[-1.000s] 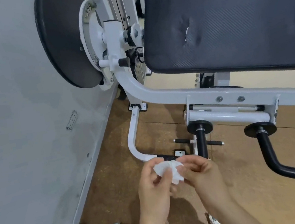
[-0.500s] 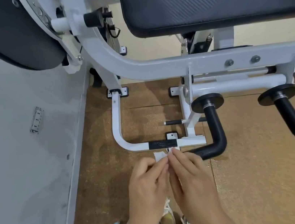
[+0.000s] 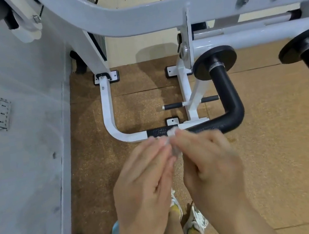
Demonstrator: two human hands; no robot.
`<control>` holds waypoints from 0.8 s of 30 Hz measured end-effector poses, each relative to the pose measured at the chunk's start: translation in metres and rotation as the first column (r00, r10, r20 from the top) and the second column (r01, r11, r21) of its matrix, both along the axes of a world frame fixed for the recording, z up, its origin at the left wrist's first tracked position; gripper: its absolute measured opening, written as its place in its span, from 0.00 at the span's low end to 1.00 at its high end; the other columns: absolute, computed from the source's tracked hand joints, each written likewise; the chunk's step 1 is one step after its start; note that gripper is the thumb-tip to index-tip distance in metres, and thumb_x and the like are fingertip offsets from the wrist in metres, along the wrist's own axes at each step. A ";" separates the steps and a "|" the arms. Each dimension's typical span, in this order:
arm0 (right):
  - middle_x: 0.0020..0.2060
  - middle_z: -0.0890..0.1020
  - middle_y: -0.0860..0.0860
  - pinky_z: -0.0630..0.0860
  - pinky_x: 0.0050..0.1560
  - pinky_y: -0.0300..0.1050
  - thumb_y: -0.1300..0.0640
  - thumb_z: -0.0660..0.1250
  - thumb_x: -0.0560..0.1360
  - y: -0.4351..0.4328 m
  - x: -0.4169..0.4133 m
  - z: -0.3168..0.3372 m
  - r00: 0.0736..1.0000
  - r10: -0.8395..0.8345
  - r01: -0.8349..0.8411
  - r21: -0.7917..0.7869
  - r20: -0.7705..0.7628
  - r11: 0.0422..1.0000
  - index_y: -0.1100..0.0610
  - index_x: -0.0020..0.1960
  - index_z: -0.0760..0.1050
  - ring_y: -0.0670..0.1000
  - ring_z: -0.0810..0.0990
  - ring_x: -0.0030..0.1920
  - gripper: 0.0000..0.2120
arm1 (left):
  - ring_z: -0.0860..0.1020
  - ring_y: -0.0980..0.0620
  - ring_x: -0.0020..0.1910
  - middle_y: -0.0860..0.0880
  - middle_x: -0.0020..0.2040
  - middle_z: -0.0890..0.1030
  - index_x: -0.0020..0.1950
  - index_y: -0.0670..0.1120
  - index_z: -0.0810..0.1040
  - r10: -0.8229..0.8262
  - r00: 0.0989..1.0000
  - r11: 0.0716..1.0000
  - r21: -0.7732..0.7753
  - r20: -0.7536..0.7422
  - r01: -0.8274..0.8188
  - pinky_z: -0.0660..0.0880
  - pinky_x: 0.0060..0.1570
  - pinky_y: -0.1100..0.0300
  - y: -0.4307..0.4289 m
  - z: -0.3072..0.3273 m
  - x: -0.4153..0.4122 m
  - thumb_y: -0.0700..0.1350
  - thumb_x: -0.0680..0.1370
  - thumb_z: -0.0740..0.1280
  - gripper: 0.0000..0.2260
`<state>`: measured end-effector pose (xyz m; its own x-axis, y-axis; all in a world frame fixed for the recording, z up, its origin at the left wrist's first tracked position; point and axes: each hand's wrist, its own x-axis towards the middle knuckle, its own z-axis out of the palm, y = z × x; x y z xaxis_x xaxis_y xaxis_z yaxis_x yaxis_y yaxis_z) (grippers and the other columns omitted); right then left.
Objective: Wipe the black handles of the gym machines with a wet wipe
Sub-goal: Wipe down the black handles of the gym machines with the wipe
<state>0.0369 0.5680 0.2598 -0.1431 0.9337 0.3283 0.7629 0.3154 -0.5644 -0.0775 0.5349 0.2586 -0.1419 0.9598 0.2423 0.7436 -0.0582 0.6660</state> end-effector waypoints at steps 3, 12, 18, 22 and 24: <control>0.47 0.85 0.48 0.65 0.47 0.31 0.59 0.60 0.74 0.013 -0.009 0.003 0.999 -0.032 0.032 -0.033 0.017 0.999 0.56 0.50 0.83 0.48 0.75 0.41 0.13 | 0.79 0.55 0.58 0.56 0.57 0.79 0.57 0.46 0.82 0.015 0.999 0.999 -0.040 0.046 -0.013 0.73 0.61 0.59 0.012 -0.001 -0.001 0.45 0.77 0.65 0.12; 0.38 0.85 0.45 0.78 0.42 0.38 0.67 0.72 0.71 -0.015 -0.012 0.011 0.669 -0.425 0.133 -0.464 -0.610 0.876 0.48 0.42 0.83 0.45 0.83 0.39 0.13 | 0.70 0.53 0.69 0.51 0.67 0.75 0.67 0.46 0.73 -0.149 0.983 0.989 -0.037 -0.107 0.146 0.68 0.67 0.54 -0.004 0.003 0.004 0.46 0.80 0.59 0.16; 0.37 0.85 0.55 0.81 0.40 0.43 0.73 0.67 0.72 -0.025 -0.005 0.013 0.359 -0.598 0.011 -0.638 -0.717 0.770 0.56 0.42 0.83 0.49 0.84 0.38 0.14 | 0.79 0.58 0.42 0.57 0.43 0.83 0.53 0.51 0.83 -0.230 0.968 0.949 -0.241 -0.095 0.202 0.75 0.42 0.61 0.040 0.017 -0.010 0.52 0.81 0.59 0.13; 0.38 0.85 0.55 0.81 0.39 0.42 0.72 0.64 0.74 -0.024 0.001 0.013 0.277 -0.692 -0.023 -0.725 -0.666 0.688 0.56 0.42 0.83 0.49 0.84 0.40 0.14 | 0.80 0.59 0.46 0.58 0.45 0.82 0.53 0.52 0.82 -0.282 0.958 0.943 -0.199 -0.051 0.267 0.75 0.46 0.63 0.037 0.015 -0.015 0.48 0.80 0.63 0.08; 0.38 0.85 0.55 0.80 0.40 0.41 0.72 0.65 0.74 -0.022 0.003 0.016 0.285 -0.681 -0.031 -0.716 -0.675 0.697 0.56 0.42 0.83 0.49 0.84 0.40 0.13 | 0.76 0.55 0.61 0.55 0.61 0.79 0.60 0.50 0.78 -0.334 0.915 0.943 -0.079 -0.227 0.324 0.71 0.63 0.58 0.018 0.002 -0.012 0.44 0.77 0.65 0.12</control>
<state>0.0397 0.5459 0.2756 0.2449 0.8222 -0.5138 -0.3333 -0.4262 -0.8410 -0.0899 0.5529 0.2606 0.2398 0.9518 0.1912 0.8214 -0.3040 0.4826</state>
